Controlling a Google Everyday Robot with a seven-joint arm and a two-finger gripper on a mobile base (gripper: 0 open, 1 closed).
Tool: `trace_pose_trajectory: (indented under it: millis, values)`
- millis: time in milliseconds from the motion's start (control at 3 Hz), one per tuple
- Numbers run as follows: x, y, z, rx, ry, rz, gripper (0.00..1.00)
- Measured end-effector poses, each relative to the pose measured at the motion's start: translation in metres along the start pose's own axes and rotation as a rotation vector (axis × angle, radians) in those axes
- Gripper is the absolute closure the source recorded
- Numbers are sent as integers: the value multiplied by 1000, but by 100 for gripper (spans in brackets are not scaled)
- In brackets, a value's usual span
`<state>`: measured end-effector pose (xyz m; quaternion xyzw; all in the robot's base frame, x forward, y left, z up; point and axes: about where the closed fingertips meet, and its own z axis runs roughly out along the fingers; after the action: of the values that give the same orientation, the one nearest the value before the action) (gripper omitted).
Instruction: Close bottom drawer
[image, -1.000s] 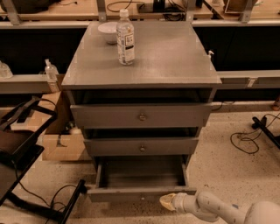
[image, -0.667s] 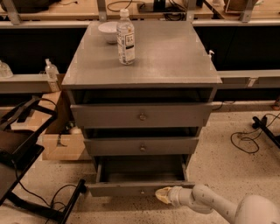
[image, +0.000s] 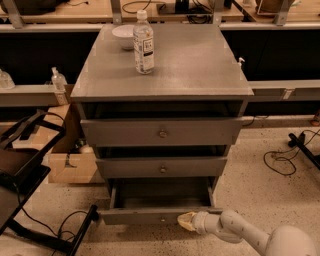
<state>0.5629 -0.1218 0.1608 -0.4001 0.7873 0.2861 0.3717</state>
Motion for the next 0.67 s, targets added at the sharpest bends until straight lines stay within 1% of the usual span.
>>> trace_pose_trajectory:
  millis: [333, 667]
  values:
    - [-8, -13, 5, 3, -6, -28, 100]
    - [-8, -12, 4, 3, -6, -28, 100]
